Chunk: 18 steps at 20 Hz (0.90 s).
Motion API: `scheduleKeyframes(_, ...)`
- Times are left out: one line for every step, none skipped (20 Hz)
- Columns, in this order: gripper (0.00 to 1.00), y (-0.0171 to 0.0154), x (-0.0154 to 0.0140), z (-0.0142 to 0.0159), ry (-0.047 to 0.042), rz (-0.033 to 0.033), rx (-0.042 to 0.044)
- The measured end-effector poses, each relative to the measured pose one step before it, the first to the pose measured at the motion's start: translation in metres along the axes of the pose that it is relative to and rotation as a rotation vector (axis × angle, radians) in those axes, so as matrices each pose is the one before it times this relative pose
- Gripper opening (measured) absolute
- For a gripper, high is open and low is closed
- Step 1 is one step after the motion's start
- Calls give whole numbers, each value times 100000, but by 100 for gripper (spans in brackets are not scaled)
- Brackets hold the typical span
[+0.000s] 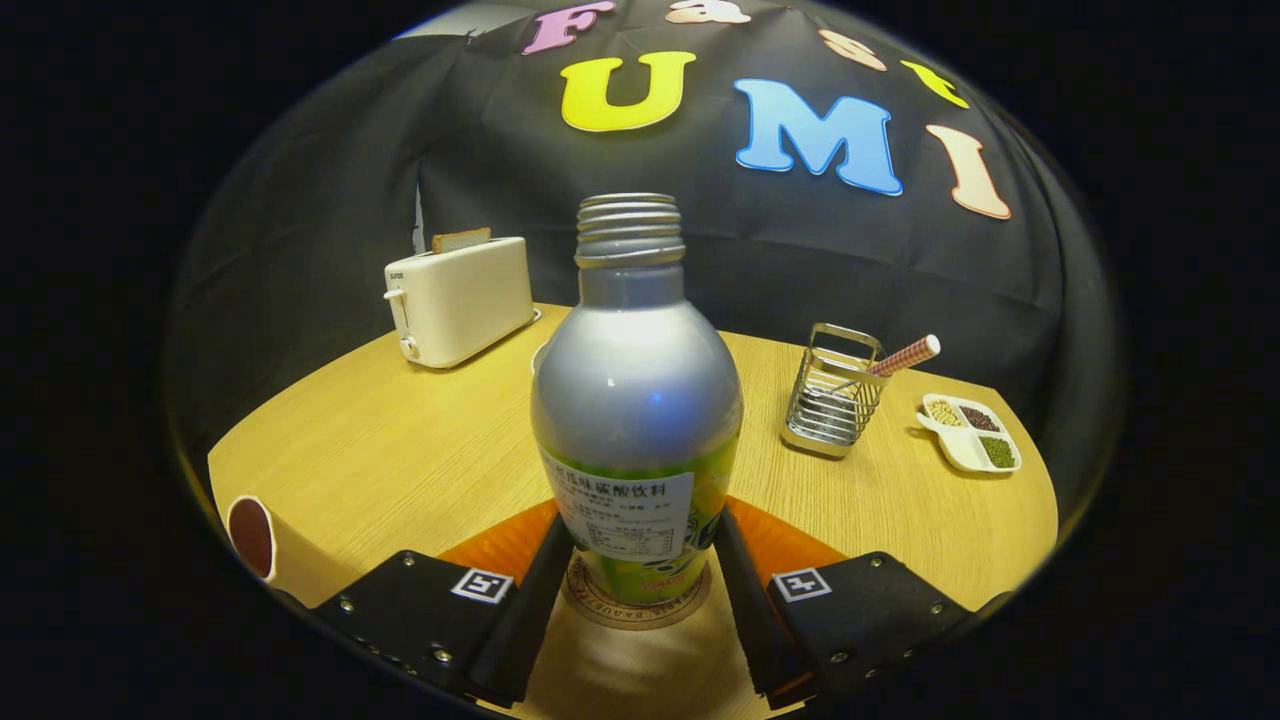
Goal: Take the bottle from table, then pour the juice into the cup, finally place the bottle on the coaster
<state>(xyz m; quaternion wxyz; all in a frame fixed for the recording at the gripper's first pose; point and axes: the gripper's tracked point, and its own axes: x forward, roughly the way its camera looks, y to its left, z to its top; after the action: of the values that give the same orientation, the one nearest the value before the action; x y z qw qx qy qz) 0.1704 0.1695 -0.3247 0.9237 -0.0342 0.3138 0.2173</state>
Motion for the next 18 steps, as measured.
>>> scheduleKeyframes(80,-98,-85,-354,584,-642,159)
scheduleKeyframes(80,-223,5,-175,303,-735,-156)
scheduleKeyframes(81,24,-117,-362,507,-102,182)
scheduleKeyframes(82,177,61,-165,518,297,241)
scheduleKeyframes(100,46,-393,-120,529,-412,-23)
scheduleKeyframes(99,-116,-83,63,-119,-808,-304)
scheduleKeyframes(99,68,-244,38,-118,-180,-515)
scheduleKeyframes(99,71,-393,263,-379,-276,-297)
scheduleKeyframes(99,54,-540,347,-780,-594,153)
scheduleKeyframes(98,31,-668,597,-1274,-498,850)
scheduleKeyframes(98,153,-759,602,-1478,-579,1214)
scheduleKeyframes(98,103,-842,726,-1667,-807,1198)
scheduleKeyframes(98,30,-1019,624,-1721,-1000,1293)
scheduleKeyframes(98,118,-982,763,-1964,-835,1456)
scheduleKeyframes(98,12,-1028,694,-2066,-1120,1150)
scheduleKeyframes(98,-55,-884,628,-1607,-1168,958)
scheduleKeyframes(98,-97,-1117,699,-1946,-1171,999)
scheduleKeyframes(98,-229,-972,567,-1160,-1403,856)
